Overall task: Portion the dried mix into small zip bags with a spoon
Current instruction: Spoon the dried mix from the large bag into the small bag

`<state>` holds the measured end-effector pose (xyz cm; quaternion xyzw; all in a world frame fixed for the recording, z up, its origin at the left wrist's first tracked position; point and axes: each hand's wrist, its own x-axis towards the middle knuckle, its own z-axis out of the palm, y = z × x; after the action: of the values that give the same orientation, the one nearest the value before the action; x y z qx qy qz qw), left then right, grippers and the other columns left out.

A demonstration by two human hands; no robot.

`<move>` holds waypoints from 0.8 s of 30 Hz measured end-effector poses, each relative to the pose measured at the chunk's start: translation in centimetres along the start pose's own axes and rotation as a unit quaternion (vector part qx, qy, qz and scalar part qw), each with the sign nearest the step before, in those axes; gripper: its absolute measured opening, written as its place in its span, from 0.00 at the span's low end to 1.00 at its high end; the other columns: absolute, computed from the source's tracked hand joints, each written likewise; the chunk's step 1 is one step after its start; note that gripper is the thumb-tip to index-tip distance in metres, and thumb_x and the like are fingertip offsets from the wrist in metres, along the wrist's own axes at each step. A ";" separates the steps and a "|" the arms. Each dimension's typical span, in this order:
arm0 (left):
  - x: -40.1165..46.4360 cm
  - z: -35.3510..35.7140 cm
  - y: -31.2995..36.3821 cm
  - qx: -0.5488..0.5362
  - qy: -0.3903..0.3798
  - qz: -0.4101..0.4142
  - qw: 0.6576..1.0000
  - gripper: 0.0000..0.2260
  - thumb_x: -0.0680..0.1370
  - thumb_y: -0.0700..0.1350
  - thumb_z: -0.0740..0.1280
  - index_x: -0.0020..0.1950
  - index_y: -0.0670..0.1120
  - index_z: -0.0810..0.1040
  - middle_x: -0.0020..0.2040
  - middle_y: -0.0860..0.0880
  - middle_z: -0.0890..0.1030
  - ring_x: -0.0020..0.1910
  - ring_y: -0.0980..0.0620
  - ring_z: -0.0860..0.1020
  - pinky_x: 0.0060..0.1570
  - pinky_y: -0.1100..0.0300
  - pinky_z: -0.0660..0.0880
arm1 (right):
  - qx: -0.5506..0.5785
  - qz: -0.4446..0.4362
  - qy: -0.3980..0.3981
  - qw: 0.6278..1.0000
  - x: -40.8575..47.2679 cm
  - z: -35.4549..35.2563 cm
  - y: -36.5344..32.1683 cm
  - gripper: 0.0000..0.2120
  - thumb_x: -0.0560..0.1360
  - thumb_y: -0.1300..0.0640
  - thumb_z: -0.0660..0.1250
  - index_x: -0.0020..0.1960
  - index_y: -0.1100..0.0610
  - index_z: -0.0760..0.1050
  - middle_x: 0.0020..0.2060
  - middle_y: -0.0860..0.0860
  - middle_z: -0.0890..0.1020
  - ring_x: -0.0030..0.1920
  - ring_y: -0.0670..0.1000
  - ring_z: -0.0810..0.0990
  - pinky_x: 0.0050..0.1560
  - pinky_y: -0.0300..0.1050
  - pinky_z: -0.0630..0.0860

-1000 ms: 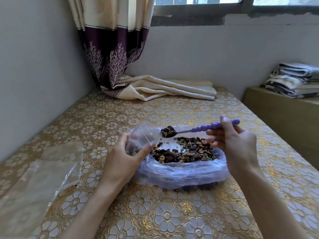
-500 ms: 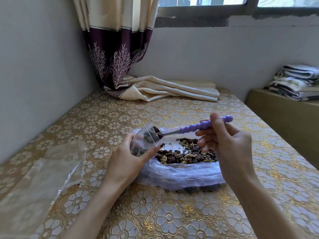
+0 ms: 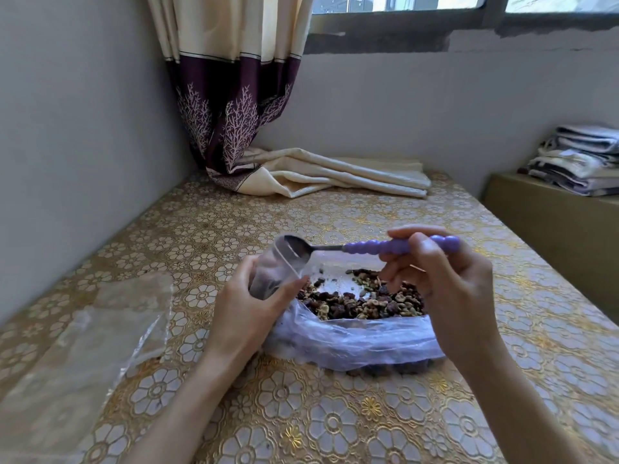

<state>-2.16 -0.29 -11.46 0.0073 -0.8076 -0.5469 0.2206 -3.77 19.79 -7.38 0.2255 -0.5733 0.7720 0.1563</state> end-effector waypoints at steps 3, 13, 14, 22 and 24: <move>0.0 -0.2 0.2 -0.034 0.028 -0.004 0.999 0.23 0.63 0.64 0.70 0.47 0.49 0.74 0.36 0.43 0.80 0.33 0.45 0.79 0.32 0.55 0.77 | 0.051 0.015 0.076 0.996 0.6 -1.0 0.1 0.10 0.76 0.60 0.60 0.42 0.62 0.77 0.31 0.54 0.82 0.28 0.49 0.78 0.27 0.37 0.74; 0.4 -1.7 0.9 -0.055 0.123 -0.004 0.991 0.20 0.67 0.63 0.64 0.45 0.47 0.76 0.36 0.47 0.80 0.28 0.56 0.78 0.27 0.66 0.73 | -0.201 0.042 0.131 0.970 1.2 -3.3 2.0 0.11 0.77 0.54 0.63 0.38 0.55 0.78 0.29 0.51 0.82 0.27 0.47 0.78 0.30 0.41 0.75; 0.5 -1.9 0.8 -0.057 0.134 -0.002 0.989 0.20 0.67 0.63 0.64 0.45 0.48 0.76 0.37 0.48 0.81 0.29 0.58 0.78 0.29 0.69 0.72 | -0.208 0.048 0.127 0.969 1.2 -3.3 2.0 0.12 0.77 0.54 0.63 0.37 0.54 0.79 0.29 0.51 0.82 0.27 0.47 0.78 0.30 0.44 0.75; 0.7 -2.8 0.9 -0.078 0.160 0.010 0.984 0.35 0.57 0.77 0.62 0.44 0.49 0.77 0.35 0.52 0.81 0.33 0.62 0.79 0.33 0.74 0.72 | -0.238 0.068 0.111 0.963 1.6 -3.8 1.5 0.14 0.77 0.57 0.62 0.35 0.56 0.79 0.29 0.57 0.82 0.25 0.46 0.74 0.25 0.39 0.71; 0.8 -2.8 0.9 -0.075 0.145 0.011 0.987 0.35 0.56 0.78 0.62 0.43 0.49 0.77 0.35 0.54 0.82 0.33 0.60 0.79 0.32 0.71 0.73 | -0.229 0.080 0.100 0.965 1.6 -3.8 1.6 0.14 0.77 0.57 0.62 0.36 0.58 0.79 0.29 0.57 0.82 0.26 0.48 0.74 0.25 0.39 0.70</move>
<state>-1.60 -2.60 -9.53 0.0606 -0.7236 -0.5969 0.3412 -6.55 22.90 -8.71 0.0585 -0.7322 0.6489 0.1982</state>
